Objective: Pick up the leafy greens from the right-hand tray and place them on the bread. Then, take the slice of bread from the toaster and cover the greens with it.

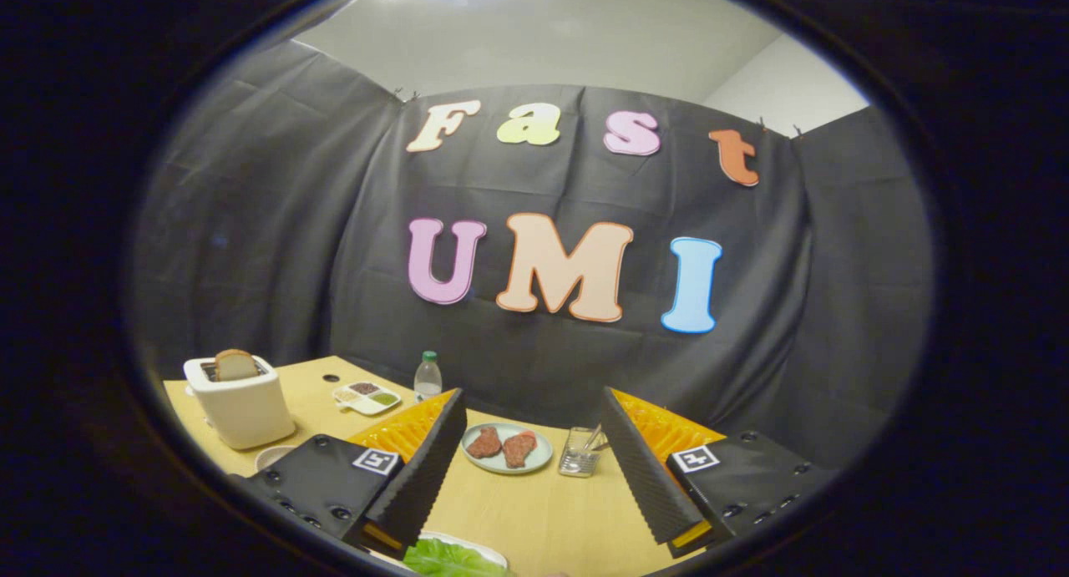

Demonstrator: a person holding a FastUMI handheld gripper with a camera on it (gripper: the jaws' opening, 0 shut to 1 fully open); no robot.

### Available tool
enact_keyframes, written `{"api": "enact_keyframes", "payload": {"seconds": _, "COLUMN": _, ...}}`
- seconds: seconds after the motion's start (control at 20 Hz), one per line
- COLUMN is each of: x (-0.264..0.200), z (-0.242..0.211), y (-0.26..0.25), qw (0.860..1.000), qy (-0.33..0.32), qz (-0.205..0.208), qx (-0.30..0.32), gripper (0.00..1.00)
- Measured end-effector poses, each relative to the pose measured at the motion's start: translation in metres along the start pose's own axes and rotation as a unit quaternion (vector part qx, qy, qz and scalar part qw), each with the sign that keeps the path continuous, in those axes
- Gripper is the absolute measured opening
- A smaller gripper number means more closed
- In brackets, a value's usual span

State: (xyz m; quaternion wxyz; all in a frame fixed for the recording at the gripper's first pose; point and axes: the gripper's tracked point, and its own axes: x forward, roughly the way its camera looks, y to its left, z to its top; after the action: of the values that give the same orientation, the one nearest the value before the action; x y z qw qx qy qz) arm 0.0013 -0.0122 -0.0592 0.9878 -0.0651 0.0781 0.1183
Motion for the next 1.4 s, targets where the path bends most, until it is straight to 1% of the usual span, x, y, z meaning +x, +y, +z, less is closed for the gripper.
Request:
{"api": "enact_keyframes", "payload": {"seconds": 0.3, "x": 0.004, "z": -0.04, "y": 0.01, "qw": 0.996, "qy": 0.052, "qz": 0.067, "qx": -0.037, "gripper": 1.0}}
{"api": "enact_keyframes", "payload": {"seconds": 0.45, "x": 0.005, "z": -0.057, "y": 0.019, "qw": 0.99, "qy": 0.069, "qz": 0.104, "qx": -0.058, "gripper": 1.0}}
{"api": "enact_keyframes", "payload": {"seconds": 0.6, "x": 0.006, "z": -0.079, "y": 0.031, "qw": 0.982, "qy": 0.093, "qz": 0.149, "qx": -0.065, "gripper": 1.0}}
{"api": "enact_keyframes", "payload": {"seconds": 0.8, "x": 0.004, "z": -0.112, "y": 0.042, "qw": 0.967, "qy": 0.131, "qz": 0.202, "qx": -0.081, "gripper": 1.0}}
{"api": "enact_keyframes", "payload": {"seconds": 1.1, "x": 0.002, "z": -0.153, "y": 0.054, "qw": 0.946, "qy": 0.172, "qz": 0.257, "qx": -0.096, "gripper": 1.0}}
{"api": "enact_keyframes", "payload": {"seconds": 1.4, "x": -0.011, "z": -0.199, "y": 0.073, "qw": 0.914, "qy": 0.219, "qz": 0.321, "qx": -0.116, "gripper": 1.0}}
